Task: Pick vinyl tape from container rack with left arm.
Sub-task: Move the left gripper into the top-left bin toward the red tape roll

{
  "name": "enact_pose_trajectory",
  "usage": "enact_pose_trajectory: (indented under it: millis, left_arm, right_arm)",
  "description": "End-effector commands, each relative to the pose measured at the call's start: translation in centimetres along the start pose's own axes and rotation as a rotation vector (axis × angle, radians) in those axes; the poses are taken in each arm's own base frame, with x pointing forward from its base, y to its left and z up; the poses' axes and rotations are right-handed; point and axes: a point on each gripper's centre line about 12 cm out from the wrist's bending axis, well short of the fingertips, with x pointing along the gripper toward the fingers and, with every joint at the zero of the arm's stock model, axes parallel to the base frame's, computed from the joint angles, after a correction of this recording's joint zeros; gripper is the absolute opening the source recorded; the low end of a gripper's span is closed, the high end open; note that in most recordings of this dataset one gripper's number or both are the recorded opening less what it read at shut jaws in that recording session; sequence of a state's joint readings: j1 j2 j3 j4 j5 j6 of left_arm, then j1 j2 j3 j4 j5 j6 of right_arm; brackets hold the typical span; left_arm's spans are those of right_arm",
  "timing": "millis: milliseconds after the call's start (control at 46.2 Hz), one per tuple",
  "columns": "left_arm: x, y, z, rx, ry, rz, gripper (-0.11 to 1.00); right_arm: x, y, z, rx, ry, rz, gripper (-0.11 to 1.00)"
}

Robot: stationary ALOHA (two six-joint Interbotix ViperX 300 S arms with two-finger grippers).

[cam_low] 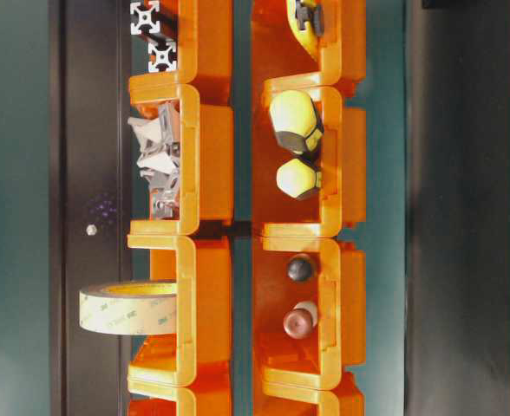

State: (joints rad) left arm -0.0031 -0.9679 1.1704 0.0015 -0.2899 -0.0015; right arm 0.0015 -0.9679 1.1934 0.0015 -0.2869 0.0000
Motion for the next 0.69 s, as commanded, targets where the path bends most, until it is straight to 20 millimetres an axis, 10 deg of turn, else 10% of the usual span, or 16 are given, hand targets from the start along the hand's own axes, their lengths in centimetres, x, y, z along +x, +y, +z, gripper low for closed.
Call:
enact_pose_trajectory:
  millis: [0, 325, 671]
  left_arm:
    - [0.4, 0.3, 3.6, 0.04, -0.033, 0.009, 0.05]
    - [2.0, 2.0, 13.1, 0.039, 0.239, 0.102, 0.0]
    - [5.3, 5.5, 14.1, 0.104, 0.923, 0.19, 0.0]
  right_arm:
    - [0.2, -0.2, 1.4, 0.008, -0.038, -0.008, 0.02]
    - [0.1, -0.2, 1.5, 0.012, -0.043, -0.008, 0.01]
    - [0.1, -0.2, 1.6, 0.01, -0.043, -0.008, 0.01]
